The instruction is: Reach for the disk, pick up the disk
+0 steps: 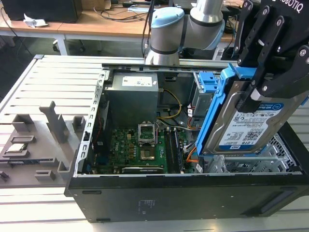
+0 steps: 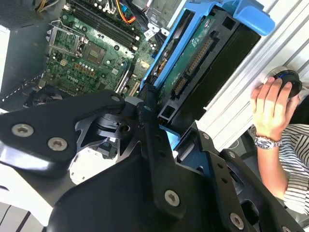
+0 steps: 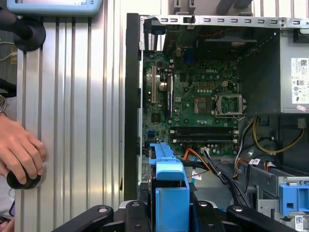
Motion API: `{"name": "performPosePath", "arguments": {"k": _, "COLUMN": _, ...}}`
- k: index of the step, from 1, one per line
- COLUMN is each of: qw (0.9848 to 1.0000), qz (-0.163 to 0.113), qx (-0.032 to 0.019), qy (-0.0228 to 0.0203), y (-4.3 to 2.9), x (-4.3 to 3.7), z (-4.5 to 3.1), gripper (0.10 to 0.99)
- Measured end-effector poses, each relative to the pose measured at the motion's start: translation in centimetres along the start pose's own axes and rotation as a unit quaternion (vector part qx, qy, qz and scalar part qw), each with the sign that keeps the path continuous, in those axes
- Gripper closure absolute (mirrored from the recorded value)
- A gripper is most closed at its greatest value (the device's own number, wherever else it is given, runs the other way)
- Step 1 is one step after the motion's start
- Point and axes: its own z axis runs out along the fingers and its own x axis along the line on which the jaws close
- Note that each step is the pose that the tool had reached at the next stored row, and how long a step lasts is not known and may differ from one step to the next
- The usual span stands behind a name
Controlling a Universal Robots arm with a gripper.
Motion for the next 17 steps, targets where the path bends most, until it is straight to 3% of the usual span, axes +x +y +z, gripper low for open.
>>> {"name": "performPosePath", "arguments": {"k": 4, "qw": 1.0000, "qz": 0.000, "qx": -0.0014, "qy": 0.0001, "y": -0.41, "x": -0.06, "z": 0.15, "gripper": 0.718}}
{"name": "performPosePath", "arguments": {"k": 10, "qw": 1.0000, "qz": 0.000, "qx": -0.0081, "qy": -0.0002, "y": -1.39, "x": -0.12, "z": 1.10, "gripper": 0.718}}
{"name": "performPosePath", "arguments": {"k": 17, "qw": 0.9999, "qz": 0.000, "qx": -0.0110, "qy": -0.0001, "y": -2.33, "x": -0.27, "z": 1.43, "gripper": 0.718}}
